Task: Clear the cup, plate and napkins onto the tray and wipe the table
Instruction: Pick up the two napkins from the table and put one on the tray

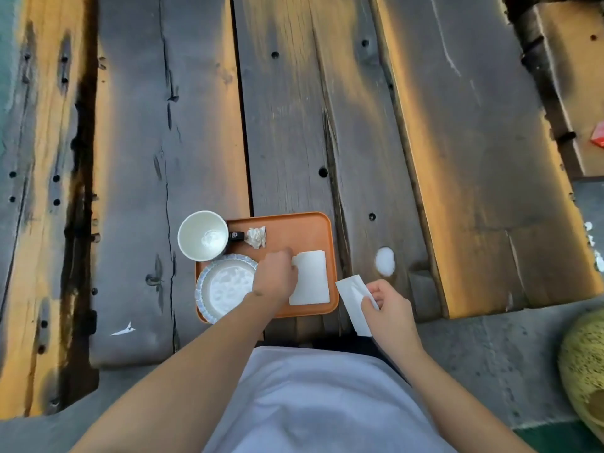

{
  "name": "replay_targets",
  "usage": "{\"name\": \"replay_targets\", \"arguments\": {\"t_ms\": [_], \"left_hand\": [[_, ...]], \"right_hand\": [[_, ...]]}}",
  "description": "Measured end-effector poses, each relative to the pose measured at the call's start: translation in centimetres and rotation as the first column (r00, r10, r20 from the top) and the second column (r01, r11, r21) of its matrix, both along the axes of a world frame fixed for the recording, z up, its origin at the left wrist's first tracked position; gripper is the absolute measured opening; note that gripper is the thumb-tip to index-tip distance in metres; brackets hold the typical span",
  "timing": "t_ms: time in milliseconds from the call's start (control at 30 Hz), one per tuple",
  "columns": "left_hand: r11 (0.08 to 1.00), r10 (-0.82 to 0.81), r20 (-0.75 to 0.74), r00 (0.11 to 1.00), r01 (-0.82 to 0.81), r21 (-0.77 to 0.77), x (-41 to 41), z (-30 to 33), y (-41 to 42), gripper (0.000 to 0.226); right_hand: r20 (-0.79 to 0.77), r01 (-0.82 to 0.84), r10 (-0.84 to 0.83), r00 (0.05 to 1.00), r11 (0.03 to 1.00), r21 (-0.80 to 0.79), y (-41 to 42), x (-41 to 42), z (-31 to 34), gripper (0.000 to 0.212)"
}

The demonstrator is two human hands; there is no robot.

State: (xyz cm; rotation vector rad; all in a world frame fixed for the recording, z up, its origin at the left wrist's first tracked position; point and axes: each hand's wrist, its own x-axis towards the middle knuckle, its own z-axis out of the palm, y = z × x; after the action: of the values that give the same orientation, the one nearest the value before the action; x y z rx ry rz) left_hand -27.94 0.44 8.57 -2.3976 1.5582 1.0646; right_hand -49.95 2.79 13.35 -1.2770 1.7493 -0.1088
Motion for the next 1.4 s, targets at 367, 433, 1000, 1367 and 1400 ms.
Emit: {"name": "replay_targets", "arguments": {"t_ms": [367,433,1000,1367,1400], "left_hand": [[0.972,-0.091,0.106,0.990,0.112,-0.209,4.5,0.3,-7.2,0.029],[0.931,-0.110,0.103,0.989,0.139,-0.337,4.9,-1.0,-9.4,0.024],[0.793,-0.075,0.296,0.952,0.237,-0.562,3.6,-9.7,-17.7,0.050],[0.775,-0.044,0.311,0.949,0.229,-0.590,3.6,-10.3,-18.1,0.049],[0.772,-0.042,0.316,0.948,0.232,-0.592,3.6,-10.4,-18.1,0.048]], "right_hand": [[0.172,0.030,-0.047,0.984,0.995,0.100,-1.5,5.1,-1.9,0.012],[0.202,0.085,-0.106,0.974,0.990,0.111,-1.8,5.6,-2.6,0.012],[-0.325,-0.209,0.124,0.937,0.948,-0.239,-1.8,8.0,-7.2,0.017],[-0.260,-0.158,0.091,0.961,0.956,-0.248,-2.2,8.3,-8.4,0.012],[-0.251,-0.146,0.084,0.964,0.959,-0.242,-2.2,8.4,-8.4,0.011]]}}
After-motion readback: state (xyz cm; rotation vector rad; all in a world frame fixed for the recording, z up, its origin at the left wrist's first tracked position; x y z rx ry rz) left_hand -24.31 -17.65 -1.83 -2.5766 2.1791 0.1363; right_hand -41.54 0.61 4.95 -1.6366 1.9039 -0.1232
